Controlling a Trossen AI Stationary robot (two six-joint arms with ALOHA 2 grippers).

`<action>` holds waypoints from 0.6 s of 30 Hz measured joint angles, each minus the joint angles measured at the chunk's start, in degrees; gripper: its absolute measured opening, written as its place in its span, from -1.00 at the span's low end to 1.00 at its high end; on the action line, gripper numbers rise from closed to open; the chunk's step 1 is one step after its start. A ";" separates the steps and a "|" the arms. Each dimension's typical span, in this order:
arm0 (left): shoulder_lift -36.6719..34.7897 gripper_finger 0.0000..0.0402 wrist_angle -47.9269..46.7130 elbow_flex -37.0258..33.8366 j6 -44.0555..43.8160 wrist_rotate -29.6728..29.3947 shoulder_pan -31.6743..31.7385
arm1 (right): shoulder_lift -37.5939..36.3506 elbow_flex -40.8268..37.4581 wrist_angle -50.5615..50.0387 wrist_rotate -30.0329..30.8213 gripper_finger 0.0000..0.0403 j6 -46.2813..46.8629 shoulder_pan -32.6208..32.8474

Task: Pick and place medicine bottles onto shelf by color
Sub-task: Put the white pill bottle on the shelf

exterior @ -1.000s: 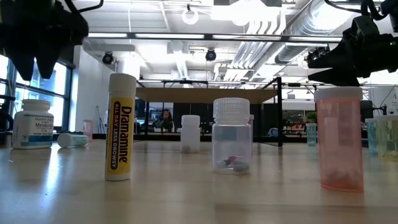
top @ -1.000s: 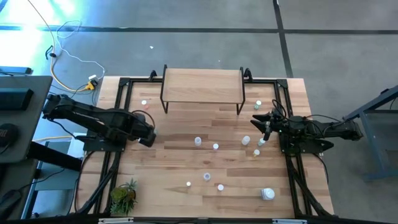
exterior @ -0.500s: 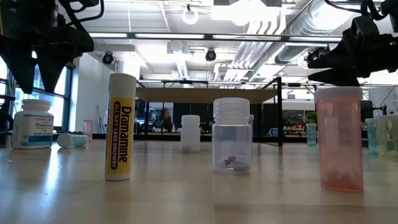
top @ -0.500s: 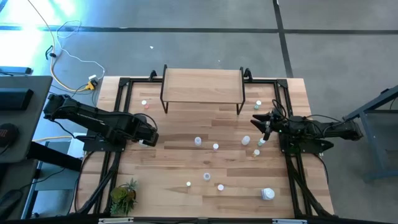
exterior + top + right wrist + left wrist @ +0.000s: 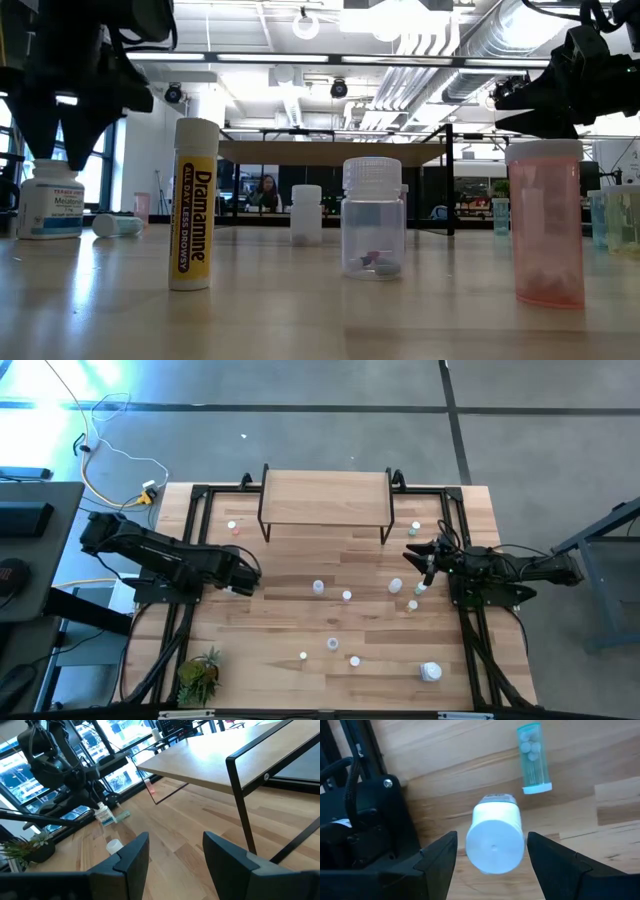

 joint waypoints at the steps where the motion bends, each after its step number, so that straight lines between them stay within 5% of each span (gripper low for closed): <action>1: 0.51 0.15 -0.06 0.00 -0.01 0.07 0.00 | 0.00 0.00 0.00 0.00 -0.12 0.00 0.02; 11: 2.82 0.13 0.02 0.00 1.23 2.46 0.00 | 0.00 0.00 0.00 -0.05 -0.12 0.00 0.00; 18: 2.84 -0.13 -0.09 0.00 3.00 2.33 0.00 | 0.00 0.00 0.00 -0.22 -0.12 0.00 0.02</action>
